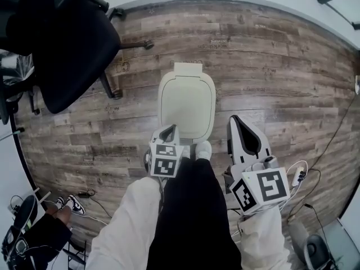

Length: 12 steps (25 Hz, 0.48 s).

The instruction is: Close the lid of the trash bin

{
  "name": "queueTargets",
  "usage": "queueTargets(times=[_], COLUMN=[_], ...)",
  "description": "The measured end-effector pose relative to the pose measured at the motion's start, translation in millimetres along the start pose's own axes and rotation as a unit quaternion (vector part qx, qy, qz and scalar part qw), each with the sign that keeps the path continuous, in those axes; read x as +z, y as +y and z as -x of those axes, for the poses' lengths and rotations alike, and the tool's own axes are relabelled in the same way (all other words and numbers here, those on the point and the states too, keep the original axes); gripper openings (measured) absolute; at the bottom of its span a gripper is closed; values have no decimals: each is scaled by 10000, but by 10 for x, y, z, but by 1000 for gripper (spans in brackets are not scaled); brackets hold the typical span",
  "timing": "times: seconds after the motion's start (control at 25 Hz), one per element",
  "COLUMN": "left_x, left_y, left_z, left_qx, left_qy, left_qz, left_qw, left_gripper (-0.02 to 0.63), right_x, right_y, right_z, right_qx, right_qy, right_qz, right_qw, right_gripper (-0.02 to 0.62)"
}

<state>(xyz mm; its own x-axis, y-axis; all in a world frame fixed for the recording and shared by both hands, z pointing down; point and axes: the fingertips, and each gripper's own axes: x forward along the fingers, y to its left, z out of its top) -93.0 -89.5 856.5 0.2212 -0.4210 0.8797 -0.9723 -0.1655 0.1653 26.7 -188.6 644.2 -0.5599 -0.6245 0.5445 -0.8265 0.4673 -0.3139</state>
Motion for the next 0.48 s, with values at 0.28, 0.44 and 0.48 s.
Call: queueTargets(times=[0.28, 0.44, 0.48], left_x=[697, 1231, 1366], left_y=[-34, -41, -52], left_z=[893, 1586, 1774], left_qx=[179, 320, 347], left_qy=[-756, -1256, -1380], left_qz=[-26, -175, -199], left_qw=[9970, 9914, 9896], left_gripper=[8, 8, 8], right_x=[588, 1080, 1204], right_y=[154, 297, 343], right_z=[378, 697, 783], right_qx=[-3, 27, 58], right_qy=[-249, -492, -533], right_qz=[118, 173, 201], right_qw=[9996, 9986, 9984], right_gripper=[23, 24, 25])
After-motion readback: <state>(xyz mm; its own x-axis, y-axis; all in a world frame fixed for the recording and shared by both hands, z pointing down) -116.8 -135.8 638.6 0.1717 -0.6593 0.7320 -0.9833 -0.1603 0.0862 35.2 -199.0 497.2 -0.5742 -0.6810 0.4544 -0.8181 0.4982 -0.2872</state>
